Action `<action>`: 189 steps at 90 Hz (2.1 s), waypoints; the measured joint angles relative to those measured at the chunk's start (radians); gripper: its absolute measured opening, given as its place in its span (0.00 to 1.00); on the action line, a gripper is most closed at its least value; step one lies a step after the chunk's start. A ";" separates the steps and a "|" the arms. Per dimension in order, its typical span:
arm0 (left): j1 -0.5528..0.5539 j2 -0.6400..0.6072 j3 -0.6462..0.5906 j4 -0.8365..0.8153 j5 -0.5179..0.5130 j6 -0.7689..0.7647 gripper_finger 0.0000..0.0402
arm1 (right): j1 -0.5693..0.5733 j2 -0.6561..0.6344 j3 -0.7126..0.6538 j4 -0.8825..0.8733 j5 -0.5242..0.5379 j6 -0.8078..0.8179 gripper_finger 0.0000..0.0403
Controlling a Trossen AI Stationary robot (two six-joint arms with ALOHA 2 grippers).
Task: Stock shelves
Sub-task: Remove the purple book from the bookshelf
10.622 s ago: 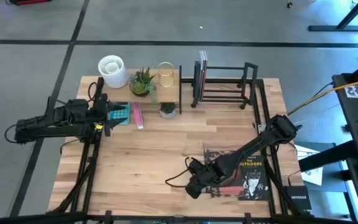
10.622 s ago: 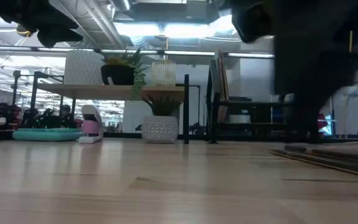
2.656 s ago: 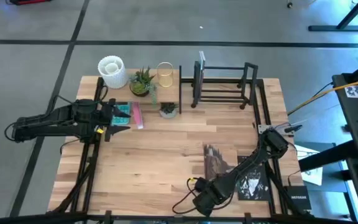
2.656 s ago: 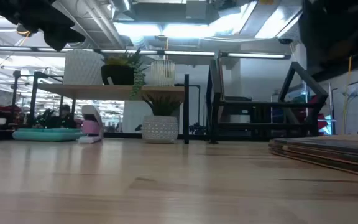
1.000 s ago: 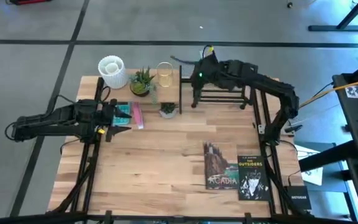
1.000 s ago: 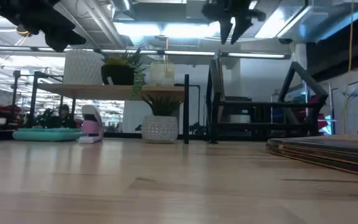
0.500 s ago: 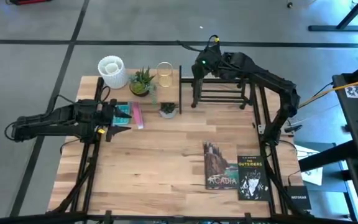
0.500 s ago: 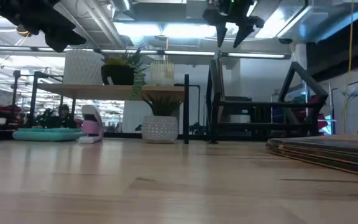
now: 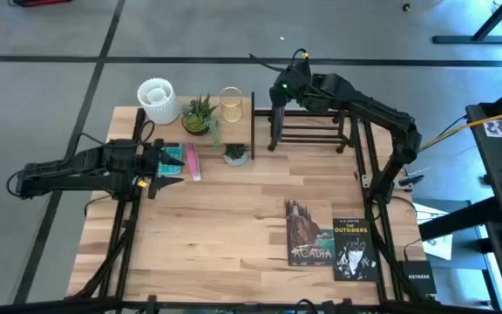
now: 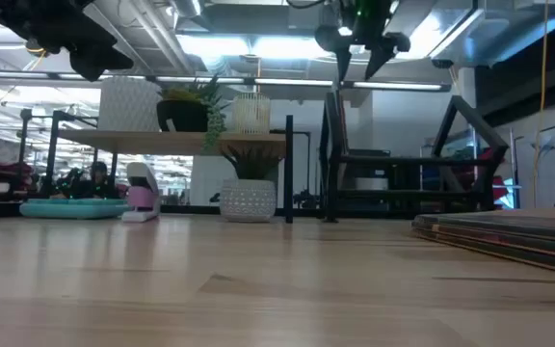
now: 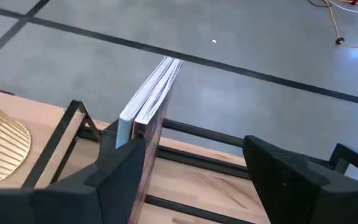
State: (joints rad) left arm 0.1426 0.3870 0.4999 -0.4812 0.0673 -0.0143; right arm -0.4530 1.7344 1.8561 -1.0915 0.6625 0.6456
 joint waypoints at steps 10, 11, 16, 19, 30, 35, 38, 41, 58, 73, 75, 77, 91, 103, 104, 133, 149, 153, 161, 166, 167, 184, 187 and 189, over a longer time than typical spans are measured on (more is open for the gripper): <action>0.000 0.000 0.000 0.000 0.000 0.000 0.59 | 0.000 0.000 -0.002 0.030 -0.008 -0.032 0.65; 0.000 0.000 0.000 0.000 0.000 0.000 0.59 | 0.000 0.000 -0.002 0.033 -0.011 -0.033 0.65; 0.000 0.000 0.000 0.000 0.000 0.000 0.59 | 0.000 0.000 -0.002 0.043 -0.026 -0.041 0.65; 0.000 0.000 0.000 0.000 0.000 0.000 0.59 | 0.000 0.000 -0.002 0.044 -0.029 -0.042 0.65; 0.000 0.000 0.000 0.000 0.000 0.000 0.59 | 0.001 0.000 -0.002 0.044 -0.071 -0.047 0.65; 0.000 0.000 0.000 0.000 0.000 0.000 0.59 | 0.001 0.000 -0.002 0.045 -0.095 -0.050 0.65; 0.000 0.000 0.000 0.000 0.000 0.000 0.59 | 0.001 -0.001 -0.002 0.038 -0.111 -0.051 0.65; 0.000 0.000 0.000 0.000 0.000 0.000 0.59 | 0.000 -0.002 -0.002 0.025 -0.124 -0.052 0.65; 0.000 0.000 0.000 0.000 0.000 0.000 0.59 | 0.000 -0.016 -0.004 -0.007 -0.161 -0.050 0.65; 0.000 0.000 0.000 0.000 0.000 0.000 0.59 | 0.000 -0.017 -0.003 -0.006 -0.162 -0.050 0.65; 0.000 0.000 0.000 0.000 0.000 0.000 0.59 | 0.000 -0.017 -0.003 -0.005 -0.161 -0.050 0.65; 0.000 0.000 0.000 0.000 0.000 0.000 0.59 | 0.000 -0.017 -0.003 -0.004 -0.161 -0.050 0.65; 0.000 0.000 0.000 0.000 0.000 0.000 0.59 | 0.000 -0.017 -0.003 0.034 -0.186 -0.052 0.65; 0.000 0.000 0.000 0.000 0.000 0.000 0.59 | 0.001 -0.015 -0.003 0.052 -0.183 -0.052 0.65; 0.000 0.000 0.000 0.000 0.000 0.000 0.59 | 0.001 -0.014 -0.003 0.052 -0.181 -0.052 0.65; 0.000 0.000 0.000 0.000 0.000 0.000 0.59 | 0.000 -0.001 -0.002 0.032 -0.150 -0.053 0.65; 0.000 0.000 0.000 0.000 0.000 0.000 0.59 | 0.001 -0.002 -0.002 -0.004 -0.129 -0.053 0.65; 0.000 0.000 0.000 0.000 0.000 0.000 0.59 | 0.001 -0.002 -0.002 -0.006 -0.122 -0.053 0.65; 0.000 0.000 0.000 0.000 0.000 0.000 0.59 | 0.001 -0.002 -0.002 -0.007 -0.120 -0.053 0.65; 0.000 0.000 0.000 0.000 0.000 0.000 0.59 | 0.001 -0.003 -0.002 -0.011 -0.117 -0.053 0.65; 0.000 0.000 0.000 0.000 0.000 0.000 0.59 | 0.001 -0.003 -0.002 -0.013 -0.115 -0.053 0.65; 0.000 0.000 0.000 0.000 0.000 0.000 0.59 | 0.002 -0.007 -0.001 -0.055 -0.093 -0.053 0.60; 0.000 0.000 0.000 0.000 0.000 0.000 0.59 | 0.002 -0.007 -0.001 -0.059 -0.092 -0.053 0.59; 0.000 0.000 0.000 0.000 0.000 0.000 0.59 | 0.002 -0.007 -0.001 -0.060 -0.091 -0.053 0.58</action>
State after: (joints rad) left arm 0.1427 0.3870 0.4999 -0.4812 0.0669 -0.0145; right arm -0.4515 1.7275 1.8549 -1.1517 0.5713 0.5930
